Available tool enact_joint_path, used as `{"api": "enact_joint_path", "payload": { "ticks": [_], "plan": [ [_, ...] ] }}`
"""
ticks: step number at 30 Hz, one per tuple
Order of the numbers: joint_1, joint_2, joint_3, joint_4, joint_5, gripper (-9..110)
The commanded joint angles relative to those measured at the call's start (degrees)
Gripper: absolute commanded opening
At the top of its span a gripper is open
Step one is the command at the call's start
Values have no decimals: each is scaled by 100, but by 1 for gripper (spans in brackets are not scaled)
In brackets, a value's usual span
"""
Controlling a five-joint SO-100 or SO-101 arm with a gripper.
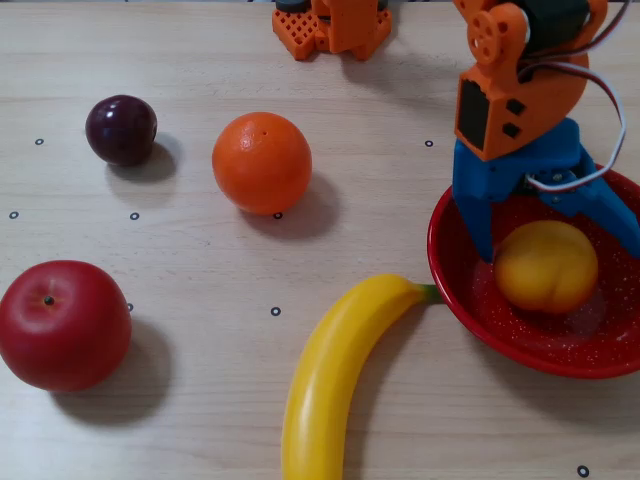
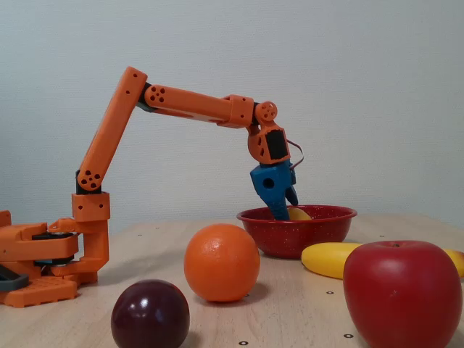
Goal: Put peach in the red bowl.
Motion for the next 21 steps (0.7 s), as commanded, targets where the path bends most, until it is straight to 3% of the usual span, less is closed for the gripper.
{"api": "enact_joint_path", "payload": {
  "ticks": [1, 10, 21],
  "plan": [
    [334, 1213, -114, -18, -141, 49],
    [668, 2224, 255, 413, -246, 46],
    [1099, 3296, 554, 967, 35, 24]
  ]
}}
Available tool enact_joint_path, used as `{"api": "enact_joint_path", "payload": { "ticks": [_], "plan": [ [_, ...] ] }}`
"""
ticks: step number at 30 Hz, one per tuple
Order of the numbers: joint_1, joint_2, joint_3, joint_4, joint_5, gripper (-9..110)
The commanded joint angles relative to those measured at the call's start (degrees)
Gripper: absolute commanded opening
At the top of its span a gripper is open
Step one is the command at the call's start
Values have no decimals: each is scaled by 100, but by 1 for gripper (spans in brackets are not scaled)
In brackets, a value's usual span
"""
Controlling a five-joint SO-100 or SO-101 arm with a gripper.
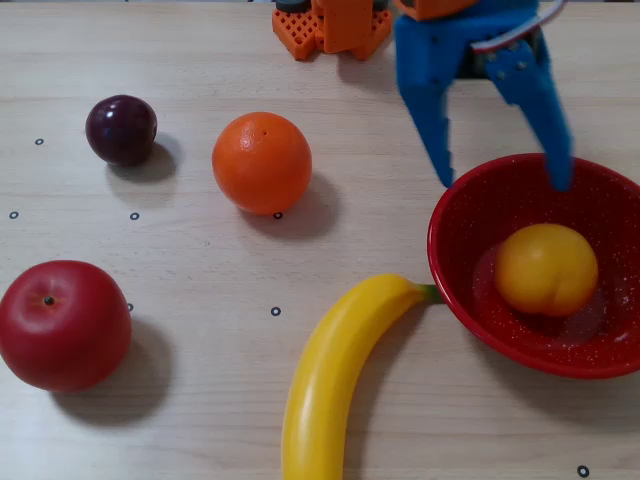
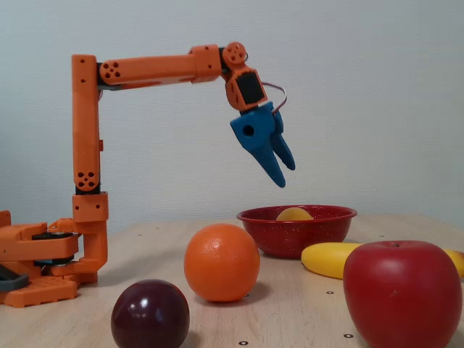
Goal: Put peach in the red bowl.
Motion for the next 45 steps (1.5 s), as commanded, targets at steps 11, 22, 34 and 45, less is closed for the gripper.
{"api": "enact_joint_path", "payload": {
  "ticks": [11, 22, 34, 45],
  "plan": [
    [949, 1714, 141, 422, 949, 0],
    [1723, 2804, 316, 1318, 1881, 0],
    [2083, 5396, 2180, 1354, 2030, 0],
    [1749, 7822, 4307, 1433, 2232, 0]
  ]
}}
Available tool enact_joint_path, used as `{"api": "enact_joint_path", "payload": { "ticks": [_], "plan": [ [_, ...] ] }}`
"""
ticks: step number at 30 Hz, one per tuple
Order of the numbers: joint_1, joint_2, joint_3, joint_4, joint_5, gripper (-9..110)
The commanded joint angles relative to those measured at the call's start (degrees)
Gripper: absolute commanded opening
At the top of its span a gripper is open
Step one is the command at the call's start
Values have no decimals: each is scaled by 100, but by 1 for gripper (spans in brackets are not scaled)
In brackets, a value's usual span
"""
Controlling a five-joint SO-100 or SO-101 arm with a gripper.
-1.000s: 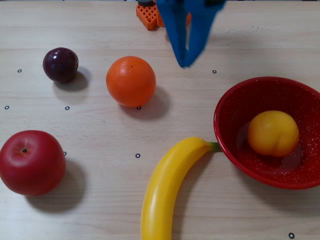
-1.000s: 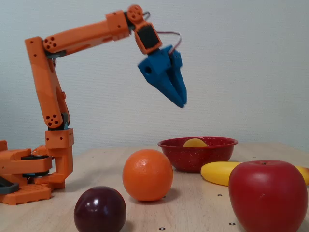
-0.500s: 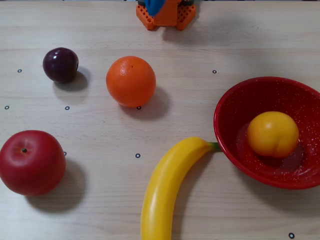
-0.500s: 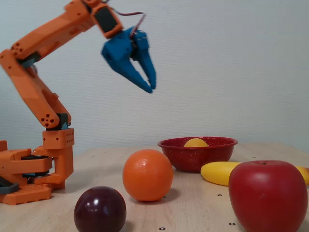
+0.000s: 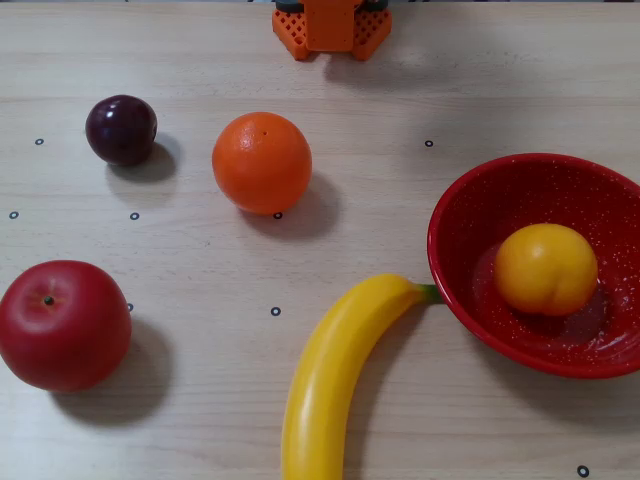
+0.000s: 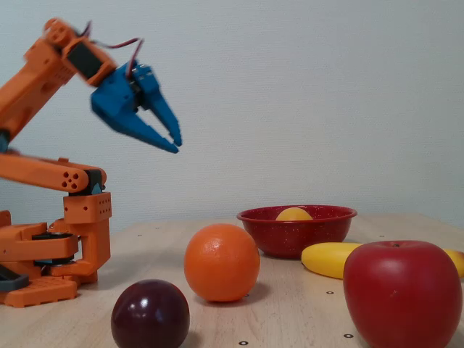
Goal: Put peach in the red bowl.
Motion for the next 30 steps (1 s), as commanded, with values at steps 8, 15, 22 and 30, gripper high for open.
{"api": "enact_joint_path", "payload": {
  "ticks": [8, 15, 22, 30],
  "plan": [
    [-343, 1600, 1354, -211, 290, 0],
    [-352, 2435, 2391, -281, 299, 0],
    [-422, 2435, 3577, -1661, 721, 0],
    [-738, 2435, 4931, -2769, 1714, 0]
  ]
}}
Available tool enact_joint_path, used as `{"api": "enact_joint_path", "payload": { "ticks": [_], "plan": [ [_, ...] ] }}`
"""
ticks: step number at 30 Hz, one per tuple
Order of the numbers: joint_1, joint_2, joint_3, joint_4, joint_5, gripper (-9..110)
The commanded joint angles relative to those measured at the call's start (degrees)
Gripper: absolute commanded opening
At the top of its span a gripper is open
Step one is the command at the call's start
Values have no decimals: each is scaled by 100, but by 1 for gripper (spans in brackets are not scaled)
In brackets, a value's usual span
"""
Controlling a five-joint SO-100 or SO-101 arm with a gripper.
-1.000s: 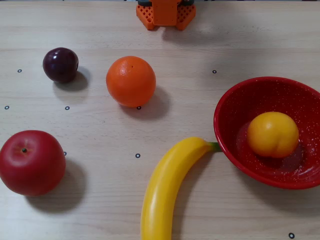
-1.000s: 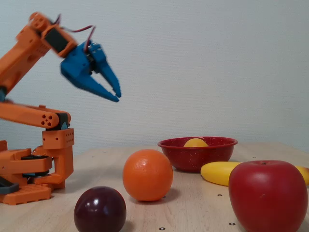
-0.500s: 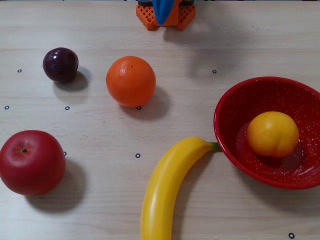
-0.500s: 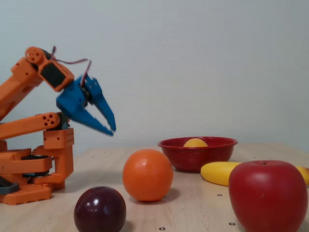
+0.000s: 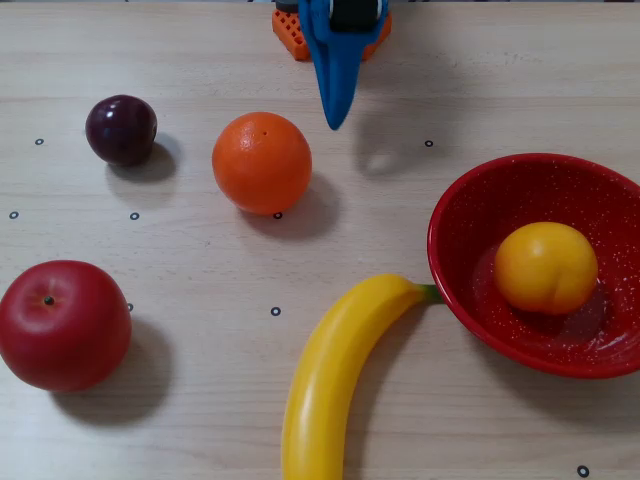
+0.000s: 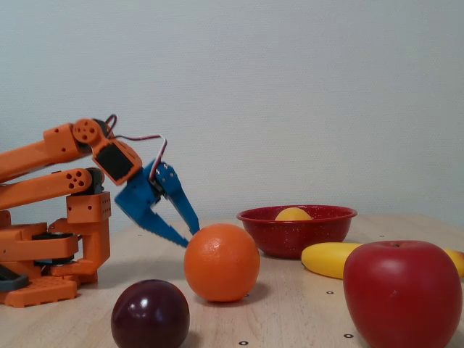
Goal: Put peach in the red bowl.
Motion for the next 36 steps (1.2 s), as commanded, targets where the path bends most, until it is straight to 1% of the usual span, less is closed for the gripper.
{"api": "enact_joint_path", "payload": {
  "ticks": [1, 7, 12, 29, 36],
  "plan": [
    [-88, 105, 88, -510, 343, 0],
    [-97, 114, 905, -1266, 606, 0],
    [-114, 114, 1239, -1301, 633, 0],
    [237, 114, 1239, -1292, 1081, 0],
    [158, 114, 1239, -1301, 940, 0]
  ]
}}
